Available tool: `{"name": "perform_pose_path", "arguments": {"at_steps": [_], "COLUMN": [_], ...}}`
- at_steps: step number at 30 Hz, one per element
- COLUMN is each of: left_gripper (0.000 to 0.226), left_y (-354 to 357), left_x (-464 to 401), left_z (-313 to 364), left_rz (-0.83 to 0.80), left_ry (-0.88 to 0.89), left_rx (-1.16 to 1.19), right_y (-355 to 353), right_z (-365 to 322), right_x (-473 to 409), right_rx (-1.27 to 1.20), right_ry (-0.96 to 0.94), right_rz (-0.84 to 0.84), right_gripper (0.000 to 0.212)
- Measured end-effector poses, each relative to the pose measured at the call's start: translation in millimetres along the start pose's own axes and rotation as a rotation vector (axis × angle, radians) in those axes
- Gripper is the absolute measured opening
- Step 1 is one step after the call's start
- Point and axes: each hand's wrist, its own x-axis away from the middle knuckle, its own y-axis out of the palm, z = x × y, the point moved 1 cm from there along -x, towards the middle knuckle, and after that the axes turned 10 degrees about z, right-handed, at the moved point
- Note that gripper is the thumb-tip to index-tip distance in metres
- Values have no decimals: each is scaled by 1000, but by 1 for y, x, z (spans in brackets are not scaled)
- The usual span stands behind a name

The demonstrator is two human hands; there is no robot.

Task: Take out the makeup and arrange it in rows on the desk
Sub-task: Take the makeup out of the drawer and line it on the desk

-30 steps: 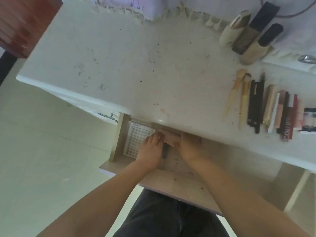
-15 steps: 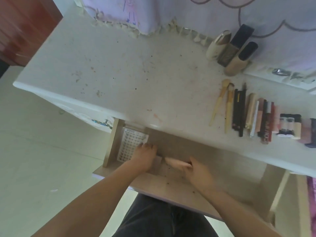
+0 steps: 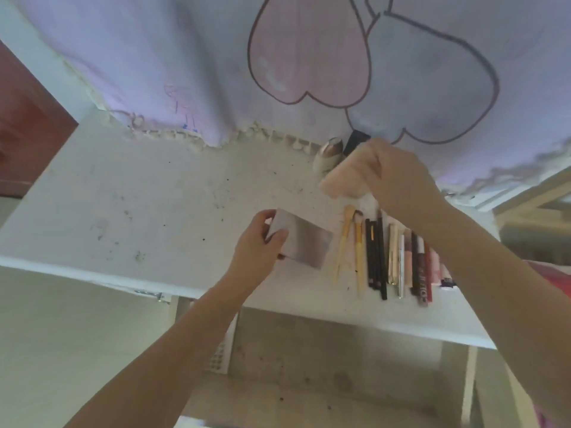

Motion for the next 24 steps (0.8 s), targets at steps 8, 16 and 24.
{"name": "perform_pose_path", "arguments": {"at_steps": [8,16,24], "left_gripper": [33,38,15], "left_y": [72,78,-11], "left_x": [-33,-28,70], "left_z": [-18,-33,-84], "left_rz": [146,219,236], "left_ry": [-57,115,414], "left_rx": [-276,-757,-448], "right_y": [54,61,43], "right_z": [2,7,-20], "right_x": [-67,-70,4], "right_rx": [407,495,-19], "right_ry": [108,100,-90], "right_rz": [-331,-294,91], "right_gripper": [36,38,14]}}
